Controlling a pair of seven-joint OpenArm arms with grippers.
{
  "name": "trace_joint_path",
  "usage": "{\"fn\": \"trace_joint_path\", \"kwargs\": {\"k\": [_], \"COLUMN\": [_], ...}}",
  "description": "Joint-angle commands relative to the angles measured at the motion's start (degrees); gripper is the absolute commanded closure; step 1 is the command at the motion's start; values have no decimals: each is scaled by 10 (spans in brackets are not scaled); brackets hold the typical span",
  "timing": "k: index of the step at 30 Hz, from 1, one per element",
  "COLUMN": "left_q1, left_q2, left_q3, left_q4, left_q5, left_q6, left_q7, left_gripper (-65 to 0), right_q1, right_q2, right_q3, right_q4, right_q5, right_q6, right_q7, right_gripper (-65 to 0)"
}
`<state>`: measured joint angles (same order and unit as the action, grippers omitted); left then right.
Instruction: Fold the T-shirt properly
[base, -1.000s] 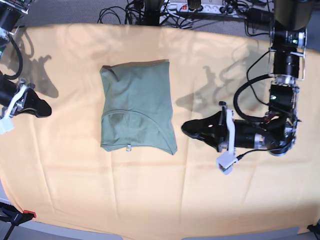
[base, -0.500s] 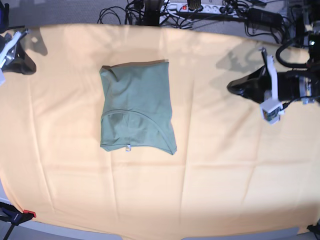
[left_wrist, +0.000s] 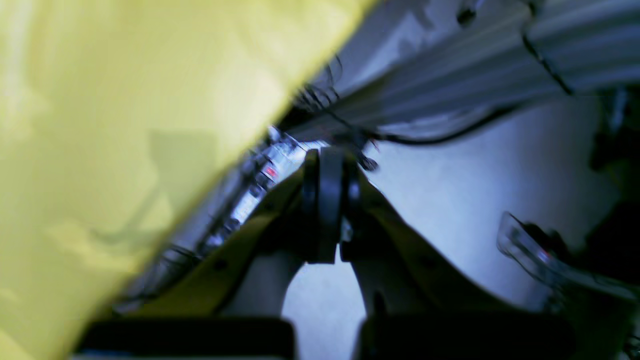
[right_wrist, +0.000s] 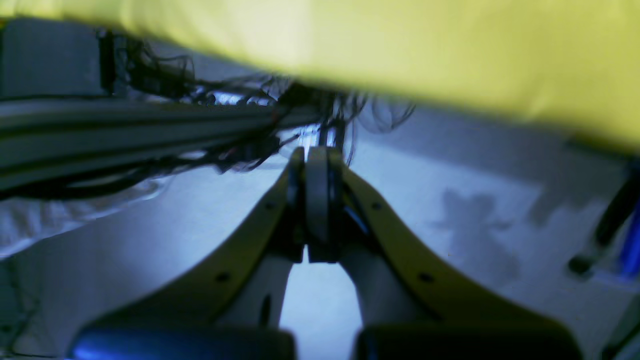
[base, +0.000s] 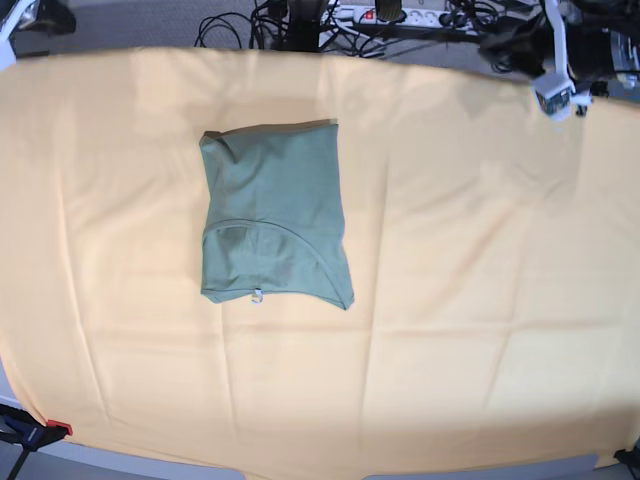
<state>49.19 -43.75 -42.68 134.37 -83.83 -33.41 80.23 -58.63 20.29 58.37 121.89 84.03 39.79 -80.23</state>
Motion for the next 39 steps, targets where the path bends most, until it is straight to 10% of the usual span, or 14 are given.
{"fn": "trace_joint_path", "kwargs": {"k": [1,11,19,23,33,39], "left_q1": [34,257,237,170,-87,-191], "left_q2": [-7,55,85,85,180,243], "left_q3": [-9,-8,104,208,396,461], "left_q4": [6,-33,-216,-322,-603,-769], "left_q5": [-12,-12,48,160,342,451], "left_q6": [0,0,-17,-14,18,18], "left_q7": [-2,-2,-5,-98,-245,-429], "left_gripper": [0,0,0,0,0,0], "right_q1": [-22,-158,-116,-47,158,264], "right_q2": [-3,-33,-30,-30,-30,-30], "right_q3": [7,-35,-208,-300,-498,-592], "right_q4": [6,-15,-179,-281,-542,-676], "right_q5": [10,10,10,-85,-420,-531], "right_q6": [2,2,2,2,2,2], "right_q7": [2,2,2,14,331,508], "right_gripper": [0,0,0,0,0,0]}}
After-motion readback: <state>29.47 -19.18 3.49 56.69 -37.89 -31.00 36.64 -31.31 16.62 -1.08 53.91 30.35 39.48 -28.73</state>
